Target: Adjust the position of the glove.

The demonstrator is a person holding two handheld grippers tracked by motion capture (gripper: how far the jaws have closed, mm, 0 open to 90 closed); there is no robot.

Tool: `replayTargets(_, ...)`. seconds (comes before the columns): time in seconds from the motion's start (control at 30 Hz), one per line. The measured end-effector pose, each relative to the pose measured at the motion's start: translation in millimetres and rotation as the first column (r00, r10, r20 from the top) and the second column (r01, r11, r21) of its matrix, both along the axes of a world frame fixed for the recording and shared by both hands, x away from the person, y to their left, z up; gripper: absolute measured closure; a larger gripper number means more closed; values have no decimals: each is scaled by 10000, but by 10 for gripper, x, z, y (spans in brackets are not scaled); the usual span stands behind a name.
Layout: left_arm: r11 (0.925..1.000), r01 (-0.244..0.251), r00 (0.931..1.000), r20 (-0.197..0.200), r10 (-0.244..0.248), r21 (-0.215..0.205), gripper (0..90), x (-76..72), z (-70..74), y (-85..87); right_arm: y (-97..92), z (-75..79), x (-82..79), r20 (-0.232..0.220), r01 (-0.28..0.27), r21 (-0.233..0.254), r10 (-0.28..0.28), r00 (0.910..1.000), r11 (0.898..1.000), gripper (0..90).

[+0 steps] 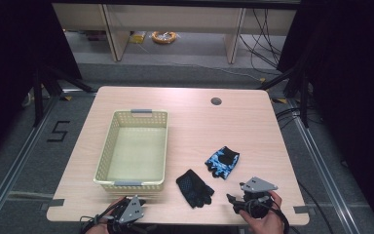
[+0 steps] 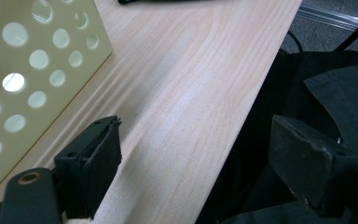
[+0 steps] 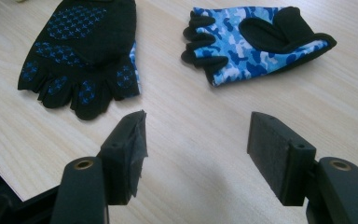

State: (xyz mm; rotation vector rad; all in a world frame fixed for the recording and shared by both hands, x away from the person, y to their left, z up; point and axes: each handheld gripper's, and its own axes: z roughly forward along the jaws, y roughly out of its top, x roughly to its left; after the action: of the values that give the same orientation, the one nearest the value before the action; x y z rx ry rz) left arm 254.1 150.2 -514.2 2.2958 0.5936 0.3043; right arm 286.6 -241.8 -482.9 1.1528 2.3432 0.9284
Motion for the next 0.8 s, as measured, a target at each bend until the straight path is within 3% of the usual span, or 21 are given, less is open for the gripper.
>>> replayTargets(0.2, 9999, 58, 10000, 56, -58, 125, 167, 4, 5, 7, 15, -18, -3, -111, 214, 138, -212, 9997, 9997, 365)
replayTargets(0.5, 9999, 90, 9999, -91, -91, -70, 167, 3, -6, -7, 8, -13, 15, -40, -50, -46, 50, 10000, 10000, 378)
replayTargets(0.6, 10000, 40, 10000, -9, -40, -27, 167, -1, -3, -4, 41, 3, 2, -24, -258, 97, 258, 9997, 9996, 446)
replayTargets(0.63, 10000, 32, 10000, -17, -32, -29, 167, 1, -3, -4, 41, 6, 17, 269, -511, 35, 510, 9983, 9987, 475)
replayTargets(0.7, 10000, 28, 10000, -2, -28, -7, 167, 1, -1, -4, 64, 20, 13, 418, -599, 88, 595, 9974, 9982, 514)
replayTargets(0.77, 10000, 46, 10000, 0, -46, -11, 167, 0, -2, -4, 95, 51, -12, 284, -546, 348, 536, 9982, 9979, 627)
replayTargets(0.8, 10000, 49, 10000, -15, -50, -36, 167, 2, -2, -7, 100, 69, 0, 510, -770, 365, 751, 9959, 9964, 678)
